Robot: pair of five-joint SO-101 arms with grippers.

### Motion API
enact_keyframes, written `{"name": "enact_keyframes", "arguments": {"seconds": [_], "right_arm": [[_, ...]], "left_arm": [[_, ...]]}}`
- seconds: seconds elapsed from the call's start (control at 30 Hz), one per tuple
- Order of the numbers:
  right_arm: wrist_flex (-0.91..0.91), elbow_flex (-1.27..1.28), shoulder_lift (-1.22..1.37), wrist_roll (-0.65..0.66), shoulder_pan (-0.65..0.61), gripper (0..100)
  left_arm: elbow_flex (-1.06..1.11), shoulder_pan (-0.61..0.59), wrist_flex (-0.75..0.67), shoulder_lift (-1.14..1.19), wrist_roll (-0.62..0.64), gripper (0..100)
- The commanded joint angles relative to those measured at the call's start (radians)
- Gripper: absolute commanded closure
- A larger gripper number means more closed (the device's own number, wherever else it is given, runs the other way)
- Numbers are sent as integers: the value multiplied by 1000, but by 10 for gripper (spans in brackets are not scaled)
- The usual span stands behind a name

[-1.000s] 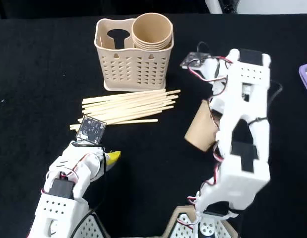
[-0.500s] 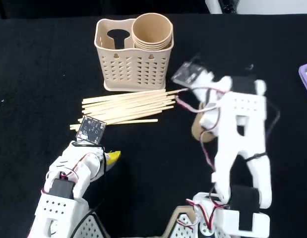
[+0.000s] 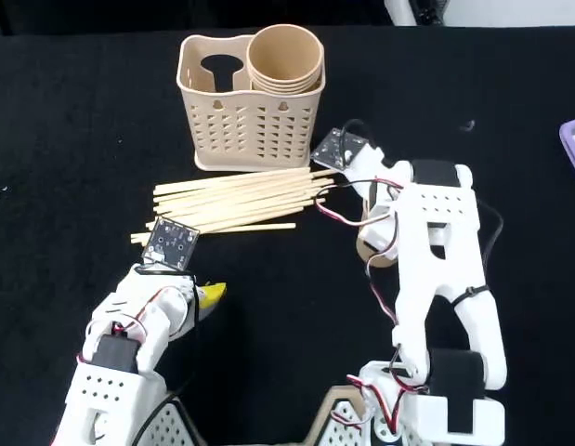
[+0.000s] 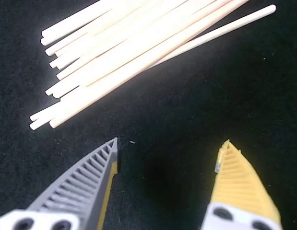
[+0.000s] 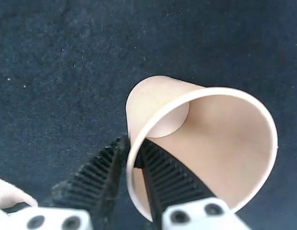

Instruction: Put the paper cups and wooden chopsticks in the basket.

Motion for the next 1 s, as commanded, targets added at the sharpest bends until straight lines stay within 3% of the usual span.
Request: {"name": "enact_keyframes", "arguments": {"seconds": [0.0, 0.3, 0.47, 0.73, 0.97], "right_arm": [[-15, -7, -48, -14, -8, 988], [190, -283, -209, -29, 15, 988], [206, -509, -231, -89, -20, 988], [37, -820, -13, -345, -184, 988], [132, -1279, 291, -358, -232, 988]], "left_arm": [[-7, -5, -18, -6, 2, 682], [-7, -7, -18, -6, 2, 682], [-7, -7, -18, -6, 2, 682], [-5, -7, -15, -6, 2, 682], [-5, -5, -15, -6, 3, 682]]}}
